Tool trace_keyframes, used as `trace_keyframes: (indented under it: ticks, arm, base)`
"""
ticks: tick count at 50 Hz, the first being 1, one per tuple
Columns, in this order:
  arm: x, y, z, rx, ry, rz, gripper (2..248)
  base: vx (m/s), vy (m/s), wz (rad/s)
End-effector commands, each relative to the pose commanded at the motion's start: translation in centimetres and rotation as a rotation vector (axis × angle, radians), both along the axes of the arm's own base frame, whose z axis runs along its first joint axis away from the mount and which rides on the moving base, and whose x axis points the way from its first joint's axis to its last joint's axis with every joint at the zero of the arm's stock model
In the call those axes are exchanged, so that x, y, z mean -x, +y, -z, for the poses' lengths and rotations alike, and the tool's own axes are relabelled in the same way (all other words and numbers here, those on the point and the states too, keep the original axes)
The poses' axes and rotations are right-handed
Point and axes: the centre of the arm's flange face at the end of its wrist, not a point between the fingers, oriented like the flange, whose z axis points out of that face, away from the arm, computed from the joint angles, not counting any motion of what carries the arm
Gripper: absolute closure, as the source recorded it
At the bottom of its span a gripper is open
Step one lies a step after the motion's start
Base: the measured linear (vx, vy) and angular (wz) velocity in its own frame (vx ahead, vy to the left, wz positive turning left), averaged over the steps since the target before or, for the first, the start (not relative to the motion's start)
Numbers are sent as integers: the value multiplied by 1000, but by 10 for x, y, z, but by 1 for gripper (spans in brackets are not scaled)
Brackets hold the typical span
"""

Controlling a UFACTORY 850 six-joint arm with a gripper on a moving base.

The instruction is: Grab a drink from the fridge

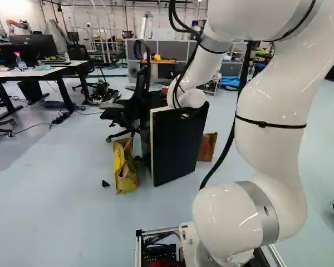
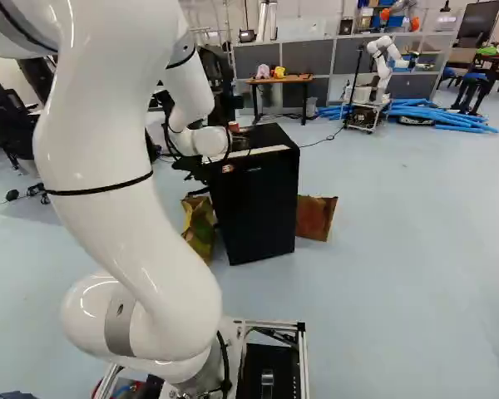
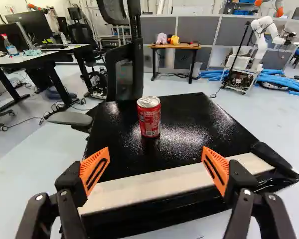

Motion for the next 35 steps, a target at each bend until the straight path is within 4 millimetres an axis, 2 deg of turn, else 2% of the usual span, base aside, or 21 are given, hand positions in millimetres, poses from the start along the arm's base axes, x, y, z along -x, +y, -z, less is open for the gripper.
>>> trace_keyframes:
  ticks: [35]
  arm:
    - [-34,0,3,0,-15,1,3]
  base:
    - [0,0,0]
